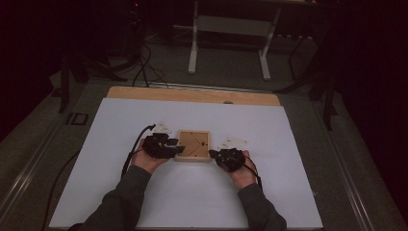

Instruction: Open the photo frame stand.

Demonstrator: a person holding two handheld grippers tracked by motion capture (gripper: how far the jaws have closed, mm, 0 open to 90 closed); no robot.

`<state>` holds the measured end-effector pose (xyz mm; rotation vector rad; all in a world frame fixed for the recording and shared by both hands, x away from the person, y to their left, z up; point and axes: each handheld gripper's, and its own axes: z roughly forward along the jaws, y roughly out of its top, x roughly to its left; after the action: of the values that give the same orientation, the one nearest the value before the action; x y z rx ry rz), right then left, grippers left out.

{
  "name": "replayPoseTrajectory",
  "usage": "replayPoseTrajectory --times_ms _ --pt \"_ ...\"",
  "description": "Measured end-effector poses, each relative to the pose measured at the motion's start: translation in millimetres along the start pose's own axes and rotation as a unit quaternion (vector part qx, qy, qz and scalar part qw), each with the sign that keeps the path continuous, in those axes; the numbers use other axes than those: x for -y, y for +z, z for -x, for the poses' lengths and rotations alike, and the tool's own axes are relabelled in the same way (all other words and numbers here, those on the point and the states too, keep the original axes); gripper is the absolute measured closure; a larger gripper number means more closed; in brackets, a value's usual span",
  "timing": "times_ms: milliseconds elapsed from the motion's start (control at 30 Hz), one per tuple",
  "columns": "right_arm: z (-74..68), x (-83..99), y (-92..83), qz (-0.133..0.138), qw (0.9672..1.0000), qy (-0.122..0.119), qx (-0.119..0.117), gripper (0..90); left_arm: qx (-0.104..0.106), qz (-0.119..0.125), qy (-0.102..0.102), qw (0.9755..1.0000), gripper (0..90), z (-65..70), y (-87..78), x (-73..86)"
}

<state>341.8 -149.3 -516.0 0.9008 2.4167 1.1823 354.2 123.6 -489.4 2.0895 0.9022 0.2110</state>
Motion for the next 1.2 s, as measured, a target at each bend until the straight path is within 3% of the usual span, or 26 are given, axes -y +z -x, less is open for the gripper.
replayPoseTrajectory --times_ms 700,1033,1200 --pt "-2.9 -1.5 6.4 -0.009 0.9999 -0.001 -0.014 89.8 0.007 -0.060 0.010 0.9981 52.8 0.9 19.7 -17.8" --pt "-2.1 -1.1 6.3 -0.009 0.9998 0.004 -0.017 89.8 0.010 -0.105 0.014 0.9944 53.5 -0.6 29.7 -26.5" --pt "-1.5 -1.0 6.2 -0.009 0.9998 0.005 -0.019 89.8 0.005 -0.131 0.026 0.9910 50.9 1.8 36.7 -32.0"
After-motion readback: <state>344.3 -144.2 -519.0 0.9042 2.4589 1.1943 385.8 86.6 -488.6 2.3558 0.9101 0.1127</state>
